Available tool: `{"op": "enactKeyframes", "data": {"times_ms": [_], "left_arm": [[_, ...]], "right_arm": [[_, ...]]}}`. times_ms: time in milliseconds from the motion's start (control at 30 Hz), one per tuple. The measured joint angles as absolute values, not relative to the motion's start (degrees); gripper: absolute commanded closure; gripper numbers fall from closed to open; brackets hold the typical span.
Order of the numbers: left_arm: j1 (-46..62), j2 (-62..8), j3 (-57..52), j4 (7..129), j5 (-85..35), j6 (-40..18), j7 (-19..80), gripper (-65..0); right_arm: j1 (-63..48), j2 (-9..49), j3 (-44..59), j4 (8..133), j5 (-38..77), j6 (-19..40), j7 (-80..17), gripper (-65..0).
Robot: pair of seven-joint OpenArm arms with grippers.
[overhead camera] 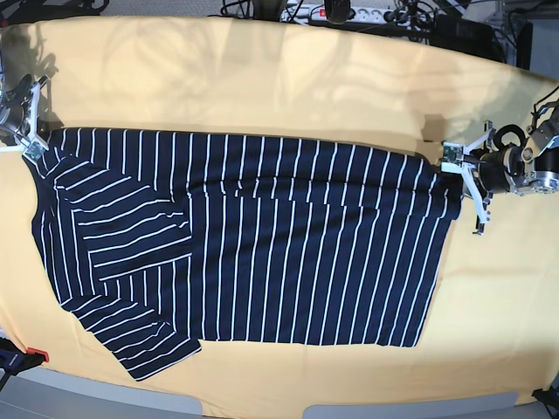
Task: Fold the T-shirt properly
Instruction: 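Pull the held edges apart to flatten the folded shirt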
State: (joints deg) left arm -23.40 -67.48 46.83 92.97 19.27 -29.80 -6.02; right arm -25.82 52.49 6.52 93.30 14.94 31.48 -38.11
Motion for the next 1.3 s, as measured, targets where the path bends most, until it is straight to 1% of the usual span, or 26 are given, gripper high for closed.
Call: {"op": "enactKeyframes", "data": {"times_ms": [133,300,400,467,500,600,700,967,1167,1300], "left_arm": [[-23.4,-67.81,46.83,93.06,19.25,-29.71,-6.22,0.0],[-23.51,-71.31,46.83,95.92,18.55,-30.89,-6.74,0.0],[-23.53,-74.39,46.83,97.78,18.65,-36.14,-10.57,0.0],[-23.51,-76.4,46.83,99.04,18.68,-39.53,-13.98,0.0],[-23.51,-77.1,46.83,99.53,18.5,-39.9,-14.83,0.0],[-23.53,-78.46,46.83,100.6,18.68,-39.92,-15.22,0.0],[-23.51,-79.22,46.83,101.03,18.83,-39.92,-15.59,0.0],[-23.42,-81.58,46.83,101.06,19.11,-39.94,-23.18,0.0],[-16.8,-84.01,46.83,103.39,18.96,-39.72,-24.03,0.0],[-14.2,-84.79,46.83,104.84,21.96,-39.7,-24.25,0.0]], "right_arm": [[-25.26,52.49,6.52,93.3,14.98,31.73,-39.9,0.0],[-25.08,53.19,6.52,94.89,16.78,36.67,-44.97,0.0],[-25.08,54.98,6.46,96.38,22.09,39.0,-49.08,0.0],[-25.08,57.25,6.44,97.34,25.12,39.48,-51.46,0.0],[-25.06,58.41,6.44,97.76,26.81,39.53,-52.8,0.0],[-25.54,60.29,6.44,98.3,33.26,39.59,-56.75,0.0],[-26.65,60.2,6.44,98.3,37.28,39.7,-60.86,0.0],[-31.59,60.38,6.44,99.37,38.59,39.7,-66.28,0.0],[-36.07,63.33,6.44,99.77,39.24,39.7,-67.09,0.0],[-38.0,64.45,6.44,99.81,39.35,39.7,-67.11,0.0]]}}
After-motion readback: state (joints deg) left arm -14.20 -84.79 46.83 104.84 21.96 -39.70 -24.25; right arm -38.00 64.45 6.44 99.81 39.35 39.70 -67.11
